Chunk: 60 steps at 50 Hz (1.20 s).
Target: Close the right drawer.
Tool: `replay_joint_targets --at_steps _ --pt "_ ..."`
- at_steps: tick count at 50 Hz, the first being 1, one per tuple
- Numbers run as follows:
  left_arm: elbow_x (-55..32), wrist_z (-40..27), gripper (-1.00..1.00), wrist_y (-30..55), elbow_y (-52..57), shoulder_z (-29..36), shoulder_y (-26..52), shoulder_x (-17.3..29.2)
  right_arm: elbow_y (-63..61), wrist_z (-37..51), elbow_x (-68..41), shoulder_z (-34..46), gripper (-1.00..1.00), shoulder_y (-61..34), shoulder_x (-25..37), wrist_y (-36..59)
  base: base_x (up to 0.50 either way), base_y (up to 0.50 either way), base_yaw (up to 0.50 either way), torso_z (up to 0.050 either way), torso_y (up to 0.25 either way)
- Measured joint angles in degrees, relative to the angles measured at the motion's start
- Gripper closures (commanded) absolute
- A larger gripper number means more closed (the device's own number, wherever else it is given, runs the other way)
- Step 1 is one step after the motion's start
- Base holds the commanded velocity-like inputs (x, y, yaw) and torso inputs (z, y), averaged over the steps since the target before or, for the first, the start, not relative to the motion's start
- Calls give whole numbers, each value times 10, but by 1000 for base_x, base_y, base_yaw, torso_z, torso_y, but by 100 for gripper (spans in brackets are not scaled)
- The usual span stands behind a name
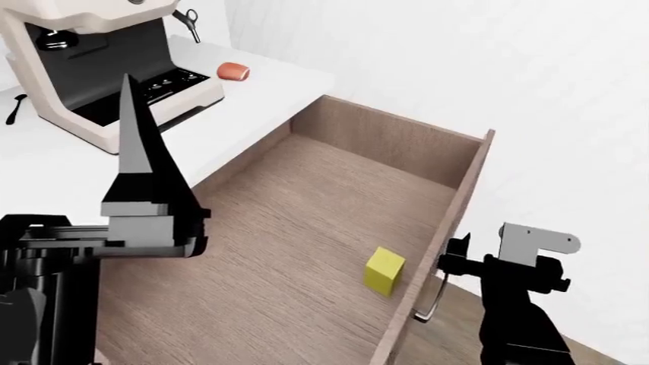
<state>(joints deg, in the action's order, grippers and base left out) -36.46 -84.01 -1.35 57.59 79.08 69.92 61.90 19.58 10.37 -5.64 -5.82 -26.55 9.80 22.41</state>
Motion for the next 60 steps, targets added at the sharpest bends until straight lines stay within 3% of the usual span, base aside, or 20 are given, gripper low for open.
replay_joint_targets --at_steps 60 --pt "20 9 -100 -23 -10 -12 -33 15 383 -38 8 83 -100 -186 -50 -225 0 0 0 0 0"
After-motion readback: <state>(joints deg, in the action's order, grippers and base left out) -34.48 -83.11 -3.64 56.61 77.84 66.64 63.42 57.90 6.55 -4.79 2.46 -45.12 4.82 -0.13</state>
